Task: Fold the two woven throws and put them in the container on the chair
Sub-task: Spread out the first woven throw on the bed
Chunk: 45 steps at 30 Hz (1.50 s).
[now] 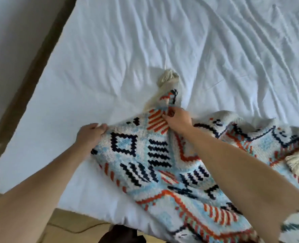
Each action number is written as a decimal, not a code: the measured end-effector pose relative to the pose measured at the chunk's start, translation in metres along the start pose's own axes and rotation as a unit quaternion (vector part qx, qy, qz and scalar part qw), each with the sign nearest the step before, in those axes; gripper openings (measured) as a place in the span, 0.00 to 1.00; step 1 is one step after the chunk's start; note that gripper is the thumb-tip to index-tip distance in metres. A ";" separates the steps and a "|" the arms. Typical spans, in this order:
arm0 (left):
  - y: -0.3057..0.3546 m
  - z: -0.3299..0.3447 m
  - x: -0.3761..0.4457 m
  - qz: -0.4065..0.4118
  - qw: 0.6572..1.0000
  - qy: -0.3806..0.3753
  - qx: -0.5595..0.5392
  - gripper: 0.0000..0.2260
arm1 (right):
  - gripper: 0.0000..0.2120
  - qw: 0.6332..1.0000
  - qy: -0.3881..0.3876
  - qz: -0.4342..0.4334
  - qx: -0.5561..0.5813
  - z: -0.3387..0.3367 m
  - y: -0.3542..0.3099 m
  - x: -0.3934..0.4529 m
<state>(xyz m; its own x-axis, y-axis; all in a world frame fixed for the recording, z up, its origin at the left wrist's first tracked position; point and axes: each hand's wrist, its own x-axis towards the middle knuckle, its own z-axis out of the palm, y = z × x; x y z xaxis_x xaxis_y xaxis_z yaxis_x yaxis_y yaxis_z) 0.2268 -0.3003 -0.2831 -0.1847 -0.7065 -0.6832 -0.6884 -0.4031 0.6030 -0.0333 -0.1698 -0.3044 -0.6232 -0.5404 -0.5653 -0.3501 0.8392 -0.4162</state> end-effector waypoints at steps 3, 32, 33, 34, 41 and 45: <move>-0.002 -0.039 0.007 0.022 0.996 0.065 -0.050 0.10 | 0.17 0.991 0.079 -0.090 0.053 -0.006 -0.069 0.000; -0.121 -0.177 0.008 -0.064 0.989 0.048 -0.125 0.16 | 0.22 0.918 -0.127 -0.293 -0.235 0.129 -0.001 -0.213; -0.123 -0.184 0.005 -0.081 0.975 0.050 -0.199 0.10 | 0.27 0.917 -0.163 -0.236 -0.277 0.137 0.003 -0.215; -0.121 -0.191 0.001 -0.097 0.960 0.032 -0.260 0.08 | 0.31 0.915 -0.172 -0.173 -0.320 0.143 0.005 -0.213; -0.150 -0.217 -0.023 -0.037 0.950 -0.195 -0.243 0.12 | 0.20 0.983 -0.128 0.039 -0.122 0.145 -0.001 -0.190; -0.162 -0.215 -0.032 -0.012 0.984 -0.129 0.119 0.16 | 0.07 0.982 -0.138 0.083 0.096 0.108 -0.002 -0.201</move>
<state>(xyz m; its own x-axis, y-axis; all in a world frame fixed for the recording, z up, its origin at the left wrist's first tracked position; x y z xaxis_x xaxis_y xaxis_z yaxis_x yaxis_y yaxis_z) 0.4944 -0.3376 -0.2707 -0.3175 -0.5141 -0.7968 -0.8336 -0.2493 0.4930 0.1678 -0.0694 -0.2670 -0.4373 -0.4148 -0.7980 -0.1038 0.9046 -0.4133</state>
